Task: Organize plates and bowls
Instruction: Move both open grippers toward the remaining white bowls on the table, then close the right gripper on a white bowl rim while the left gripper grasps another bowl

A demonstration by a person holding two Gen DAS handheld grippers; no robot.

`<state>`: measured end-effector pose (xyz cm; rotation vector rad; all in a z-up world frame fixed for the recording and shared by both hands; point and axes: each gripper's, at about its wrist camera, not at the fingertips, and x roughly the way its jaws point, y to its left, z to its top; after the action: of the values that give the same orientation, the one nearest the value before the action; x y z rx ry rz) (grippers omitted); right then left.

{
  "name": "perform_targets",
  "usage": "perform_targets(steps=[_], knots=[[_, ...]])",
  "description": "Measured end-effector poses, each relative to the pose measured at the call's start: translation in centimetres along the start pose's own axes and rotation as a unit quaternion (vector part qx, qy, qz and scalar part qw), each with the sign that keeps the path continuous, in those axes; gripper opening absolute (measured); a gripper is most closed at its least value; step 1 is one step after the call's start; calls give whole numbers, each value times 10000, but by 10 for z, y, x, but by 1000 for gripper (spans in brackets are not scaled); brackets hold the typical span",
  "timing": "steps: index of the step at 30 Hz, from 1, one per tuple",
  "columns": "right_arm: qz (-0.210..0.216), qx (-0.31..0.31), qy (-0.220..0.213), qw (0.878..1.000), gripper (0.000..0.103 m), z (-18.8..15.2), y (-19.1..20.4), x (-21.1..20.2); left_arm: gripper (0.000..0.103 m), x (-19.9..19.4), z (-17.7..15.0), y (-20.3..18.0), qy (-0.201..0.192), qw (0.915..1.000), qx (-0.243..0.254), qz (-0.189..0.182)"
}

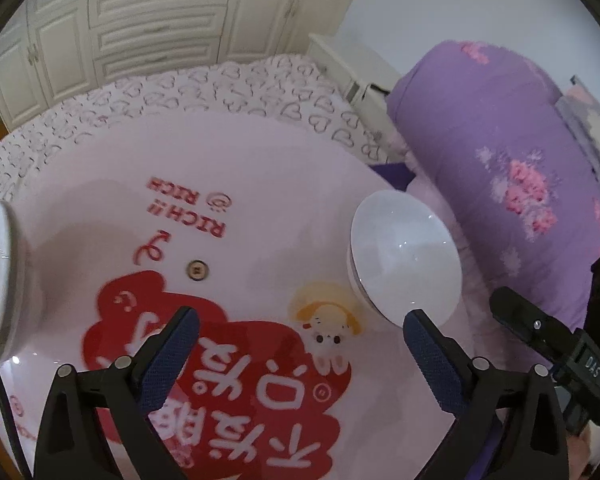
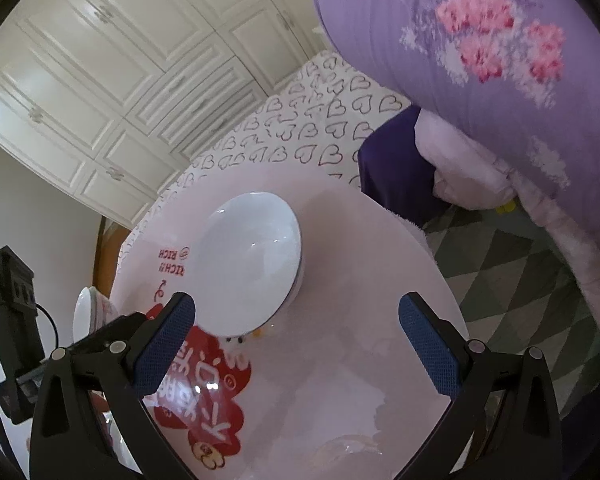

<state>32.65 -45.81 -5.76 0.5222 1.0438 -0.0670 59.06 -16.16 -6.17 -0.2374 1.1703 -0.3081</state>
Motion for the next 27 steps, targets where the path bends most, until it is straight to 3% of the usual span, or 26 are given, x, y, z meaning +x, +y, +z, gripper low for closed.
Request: perform_targets(steps=[10, 12, 14, 19, 22, 27], knots=[[126, 37, 338, 9993, 70, 6, -3, 38, 84, 55, 22, -5, 322, 9990, -237, -192], [155, 45, 352, 9993, 64, 6, -2, 41, 77, 64, 23, -7, 360, 9988, -252, -232], [185, 82, 352, 9992, 57, 7, -3, 45, 63, 72, 26, -9, 451, 9982, -263, -311], [216, 98, 484, 9985, 25, 7, 0, 55, 36, 94, 30, -9, 697, 9945, -429, -652], [215, 103, 473, 9986, 22, 5, 2, 55, 16, 99, 32, -12, 717, 9931, -455, -814], [199, 170, 445, 9987, 22, 4, 1, 54, 16, 99, 32, -13, 651, 9940, -447, -754]])
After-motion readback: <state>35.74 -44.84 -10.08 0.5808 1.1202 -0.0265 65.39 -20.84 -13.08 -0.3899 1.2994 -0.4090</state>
